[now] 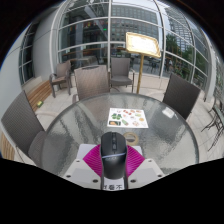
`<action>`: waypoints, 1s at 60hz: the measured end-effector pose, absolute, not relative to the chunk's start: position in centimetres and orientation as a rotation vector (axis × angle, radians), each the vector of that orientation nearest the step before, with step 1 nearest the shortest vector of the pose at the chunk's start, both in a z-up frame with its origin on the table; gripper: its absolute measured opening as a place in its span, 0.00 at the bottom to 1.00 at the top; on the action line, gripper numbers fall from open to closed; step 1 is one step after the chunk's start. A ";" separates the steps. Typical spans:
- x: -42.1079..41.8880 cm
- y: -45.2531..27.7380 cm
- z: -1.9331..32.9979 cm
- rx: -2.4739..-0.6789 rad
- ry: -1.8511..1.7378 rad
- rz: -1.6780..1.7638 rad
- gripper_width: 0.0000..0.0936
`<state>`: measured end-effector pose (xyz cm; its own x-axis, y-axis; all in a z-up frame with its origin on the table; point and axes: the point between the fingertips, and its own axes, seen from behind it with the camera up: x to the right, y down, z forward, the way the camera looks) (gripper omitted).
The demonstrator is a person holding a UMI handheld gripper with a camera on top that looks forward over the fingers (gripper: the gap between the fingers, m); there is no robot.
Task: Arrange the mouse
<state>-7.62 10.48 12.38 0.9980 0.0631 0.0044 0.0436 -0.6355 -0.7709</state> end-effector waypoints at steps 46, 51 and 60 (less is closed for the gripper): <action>-8.3 7.1 3.6 -2.382 0.032 0.035 0.92; -7.5 5.4 7.4 -2.354 0.039 0.043 0.93; -6.0 0.4 13.5 -2.302 0.002 0.033 0.92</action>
